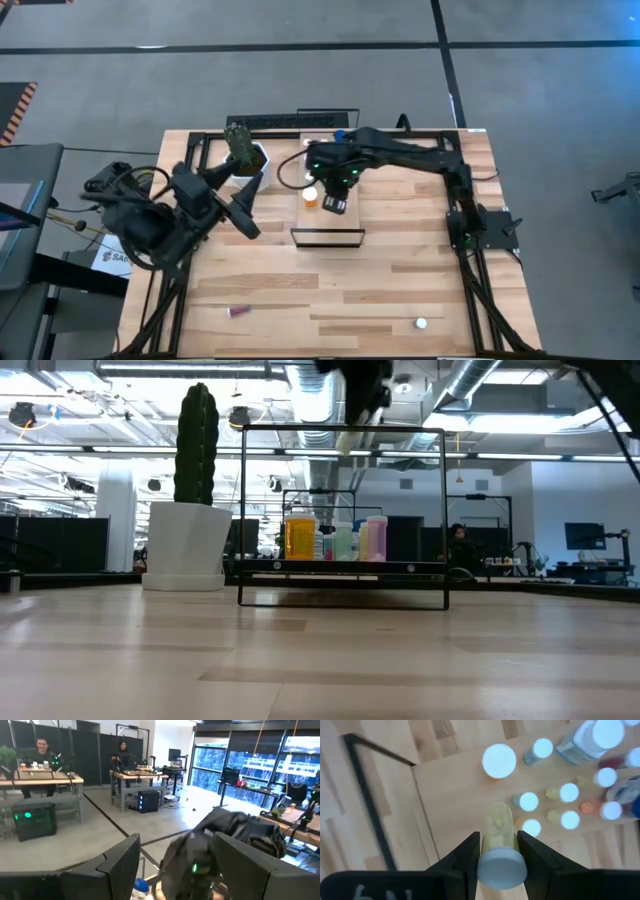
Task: Pick and place medicine bottles onto shelf by color
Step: Put the yellow pill bottle on the shelf
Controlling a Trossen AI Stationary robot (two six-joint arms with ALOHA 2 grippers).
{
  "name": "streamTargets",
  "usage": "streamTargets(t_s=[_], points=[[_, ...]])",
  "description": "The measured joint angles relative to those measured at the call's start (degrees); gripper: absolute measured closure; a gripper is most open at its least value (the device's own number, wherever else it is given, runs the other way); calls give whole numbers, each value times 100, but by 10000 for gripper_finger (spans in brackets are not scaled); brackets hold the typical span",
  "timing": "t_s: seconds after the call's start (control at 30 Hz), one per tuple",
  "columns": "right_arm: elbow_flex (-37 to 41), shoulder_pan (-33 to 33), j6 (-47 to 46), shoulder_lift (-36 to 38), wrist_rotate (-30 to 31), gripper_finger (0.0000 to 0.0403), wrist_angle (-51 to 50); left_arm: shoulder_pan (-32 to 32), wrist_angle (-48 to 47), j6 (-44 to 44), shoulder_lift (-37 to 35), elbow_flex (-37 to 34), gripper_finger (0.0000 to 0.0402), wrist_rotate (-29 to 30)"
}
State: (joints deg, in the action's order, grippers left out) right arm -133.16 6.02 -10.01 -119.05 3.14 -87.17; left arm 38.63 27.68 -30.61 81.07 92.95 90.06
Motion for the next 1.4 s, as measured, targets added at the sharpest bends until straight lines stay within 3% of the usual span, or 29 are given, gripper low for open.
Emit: streamTargets(t_s=[0.4,0.6,1.07,1.4], points=[[0,172,-1087,-970,-13,266,-102,-2,-281,-918,-538,2,164,0],[0,129,-1275,-1349,-212,266,-197,-2,-1047,-608,-749,2,164,-4],[227,-166,-1550,-1350,-229,269,117,7,-2256,407,-840,4,164,-7],[548,-289,-1550,-1320,-302,267,392,7,-2413,622,-838,4,164,-6]])
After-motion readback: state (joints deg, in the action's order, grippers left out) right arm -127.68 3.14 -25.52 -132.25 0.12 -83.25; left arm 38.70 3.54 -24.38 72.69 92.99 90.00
